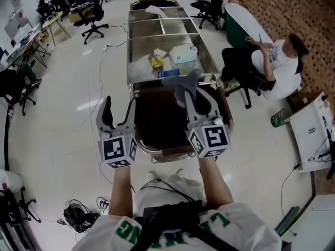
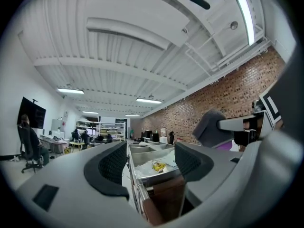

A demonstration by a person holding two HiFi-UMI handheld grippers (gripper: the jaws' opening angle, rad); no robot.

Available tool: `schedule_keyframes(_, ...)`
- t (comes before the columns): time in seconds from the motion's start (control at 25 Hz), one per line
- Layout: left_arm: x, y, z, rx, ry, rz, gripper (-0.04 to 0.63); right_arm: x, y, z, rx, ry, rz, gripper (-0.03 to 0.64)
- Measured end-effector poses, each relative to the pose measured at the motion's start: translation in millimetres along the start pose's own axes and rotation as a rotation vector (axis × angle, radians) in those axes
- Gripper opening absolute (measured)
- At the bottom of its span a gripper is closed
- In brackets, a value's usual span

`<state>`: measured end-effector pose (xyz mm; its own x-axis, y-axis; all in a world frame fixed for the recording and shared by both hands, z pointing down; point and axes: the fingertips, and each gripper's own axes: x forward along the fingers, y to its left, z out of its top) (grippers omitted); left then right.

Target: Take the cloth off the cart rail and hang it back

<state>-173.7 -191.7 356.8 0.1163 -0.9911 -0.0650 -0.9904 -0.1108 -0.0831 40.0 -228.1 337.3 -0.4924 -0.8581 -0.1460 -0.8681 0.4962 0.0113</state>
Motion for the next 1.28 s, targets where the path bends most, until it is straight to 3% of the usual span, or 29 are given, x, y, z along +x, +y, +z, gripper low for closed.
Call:
schedule_keyframes(0.32,-1.8,-0.9,1.9,-0.035,-0.048,-0.007,0.310,-4.8,-4.4,-2.2,0.001,0.010,-0.014,0.067)
schedule_keyframes(0.6,2.8,-14.7,2.3,-0.028,-0.025,-0.048,0.310,-17.0,-42.0,-1.9,-0.029,0.056,-0.074,0.067)
schedule_keyframes(0.92,10.9,-33.0,-1.3,-0.023,-0.037,-0.103,0.310,-52.2,-136.0,-40.2,-0.042,0.276,-0.208,0.068)
schedule_keyframes(1.08,16.1,-41.2,-3.1,-0.025,-0.035,-0.123,0.310,-61.0,-166.6,-71.5,-0.080,0.439,-0.193,0.071)
schedule_keyframes(1.28,20.3,-50.2,-1.8,-0.020,-0.034,-0.139,0.310,-65.2,-187.4,-115.2,-0.056,0.637,-0.187,0.077)
